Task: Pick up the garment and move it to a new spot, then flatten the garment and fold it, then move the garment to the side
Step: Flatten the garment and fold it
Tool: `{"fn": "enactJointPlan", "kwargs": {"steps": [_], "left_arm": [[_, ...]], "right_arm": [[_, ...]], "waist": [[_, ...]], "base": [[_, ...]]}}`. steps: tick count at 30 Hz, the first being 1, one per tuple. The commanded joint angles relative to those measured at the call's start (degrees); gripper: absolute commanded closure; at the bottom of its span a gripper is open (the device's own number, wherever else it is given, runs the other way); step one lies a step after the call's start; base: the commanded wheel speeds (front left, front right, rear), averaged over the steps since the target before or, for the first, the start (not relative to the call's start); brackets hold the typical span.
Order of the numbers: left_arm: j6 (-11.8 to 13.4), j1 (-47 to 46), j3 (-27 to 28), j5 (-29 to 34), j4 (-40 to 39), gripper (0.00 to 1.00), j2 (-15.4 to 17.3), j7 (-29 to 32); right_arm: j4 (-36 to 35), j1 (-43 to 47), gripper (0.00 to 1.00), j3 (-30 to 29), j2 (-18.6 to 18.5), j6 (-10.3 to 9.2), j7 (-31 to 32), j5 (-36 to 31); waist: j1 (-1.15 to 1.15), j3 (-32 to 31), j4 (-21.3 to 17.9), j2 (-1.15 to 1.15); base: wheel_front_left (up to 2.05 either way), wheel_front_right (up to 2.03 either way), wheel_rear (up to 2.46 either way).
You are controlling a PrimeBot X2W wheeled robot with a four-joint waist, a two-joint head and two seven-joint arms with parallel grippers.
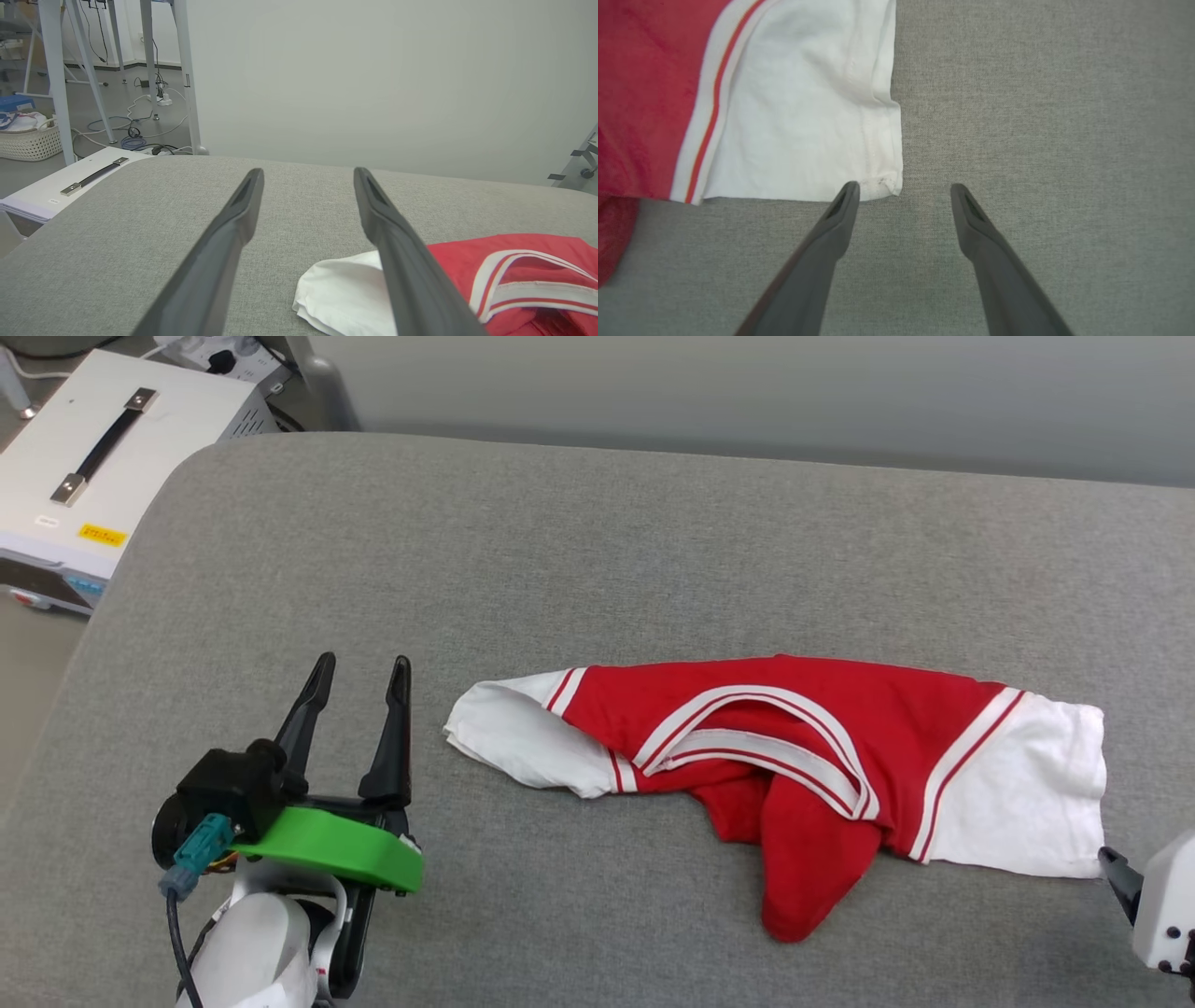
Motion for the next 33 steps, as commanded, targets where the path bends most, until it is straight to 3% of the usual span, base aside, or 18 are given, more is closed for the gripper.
{"fn": "enactJointPlan", "kwargs": {"steps": [1, 6, 13, 19, 20, 21, 27, 33], "left_arm": [[-0.68, 0.73, 0.65, 0.8, -0.42, 0.0, -0.78, -0.32], [-2.46, 0.4, 1.8, 3.18, -0.61, 0.0, -2.48, -0.33], [-4.09, -0.11, 3.24, 5.13, -0.39, 0.0, -4.29, -0.33], [-4.9, -0.39, 4.54, 6.23, -0.05, 0.0, -4.95, -0.33], [-5.01, -0.41, 4.75, 6.4, 0.1, 0.0, -5.01, -0.33], [-5.09, -0.41, 4.85, 6.54, 0.27, 0.0, -5.04, -0.33], [-5.68, -0.23, 3.51, 6.16, 3.89, 0.0, -3.97, 0.01], [-6.06, -2.12, -2.27, 2.07, 7.65, 0.0, -0.59, 8.5]], "right_arm": [[0.48, -1.37, 0.0, -0.27, -0.45, -0.03, 1.13, -0.01], [3.22, -3.27, 0.0, -0.71, -0.05, -0.03, 3.51, 0.37], [7.43, -4.65, 0.0, -1.92, 0.52, -0.03, 2.3, -1.77], [10.37, -3.56, 0.0, 0.37, 0.81, -0.03, 3.23, -0.54], [10.6, -3.07, 0.75, 0.99, 0.57, -0.03, 3.69, -0.08], [10.74, -2.75, 1.0, 1.37, 0.34, -0.03, 3.97, 0.2], [9.87, -1.91, 1.0, 0.7, -1.02, -0.03, 3.08, 0.24], [5.73, -1.37, 1.0, -0.86, -1.79, -0.03, 2.56, 0.87]], "waist": [[0.0, 1.04, 1.32, 0.0], [0.0, 2.39, 2.83, 0.0], [0.0, 3.93, 4.11, 0.0], [0.0, 4.63, 4.43, 0.0], [0.0, 4.62, 4.39, 0.0], [0.0, 4.59, 4.33, 0.0], [0.0, 3.01, 2.98, 0.0], [0.0, 1.44, 0.54, 0.0]], "base": [[0.0, 0.0, 0.0], [0.0, 0.0, 0.0], [0.0, 0.0, 0.0], [0.0, 0.0, 0.0], [0.0, 0.0, 0.0], [0.0, 0.0, 0.0], [0.0, 0.0, 0.0], [0.0, 0.0, 0.0]]}}
